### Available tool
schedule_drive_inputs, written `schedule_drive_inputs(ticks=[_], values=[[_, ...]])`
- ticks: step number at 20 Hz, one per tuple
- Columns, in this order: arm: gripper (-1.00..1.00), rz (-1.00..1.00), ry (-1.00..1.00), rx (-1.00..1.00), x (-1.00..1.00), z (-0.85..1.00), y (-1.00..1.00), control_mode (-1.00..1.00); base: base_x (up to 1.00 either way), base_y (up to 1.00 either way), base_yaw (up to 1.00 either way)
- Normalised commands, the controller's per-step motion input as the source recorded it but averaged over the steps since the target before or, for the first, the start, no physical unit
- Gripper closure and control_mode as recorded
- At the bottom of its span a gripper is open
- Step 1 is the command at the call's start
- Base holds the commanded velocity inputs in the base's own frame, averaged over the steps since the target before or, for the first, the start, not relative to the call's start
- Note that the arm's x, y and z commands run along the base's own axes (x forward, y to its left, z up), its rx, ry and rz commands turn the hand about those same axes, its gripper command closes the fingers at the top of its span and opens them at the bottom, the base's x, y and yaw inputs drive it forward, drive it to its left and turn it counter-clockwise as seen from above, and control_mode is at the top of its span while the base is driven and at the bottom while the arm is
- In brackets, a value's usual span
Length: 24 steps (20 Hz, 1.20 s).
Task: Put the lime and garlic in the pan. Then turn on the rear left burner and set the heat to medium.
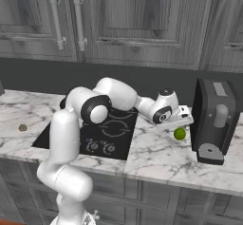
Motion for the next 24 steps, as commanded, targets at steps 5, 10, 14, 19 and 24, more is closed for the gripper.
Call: schedule_drive_inputs(ticks=[5, 10, 14, 19, 24], values=[[-1.0, -0.01, 0.0, 0.0, -0.06, -0.01, 0.0, -1.0, 0.0, 0.0, 0.0], [-1.0, -0.02, 0.0, -0.01, -0.06, 0.0, 0.0, -1.0, 0.0, 0.0, 0.0], [-1.0, -0.06, 0.06, -0.07, 0.0, -0.03, 0.0, -1.0, 0.0, 0.0, 0.0], [-1.0, -0.04, 0.02, -0.07, 0.0, -0.13, 0.0, -1.0, 0.0, 0.0, 0.0], [-1.0, -0.04, 0.0, -0.05, 0.0, -0.26, 0.0, -1.0, 0.0, 0.0, 0.0]])
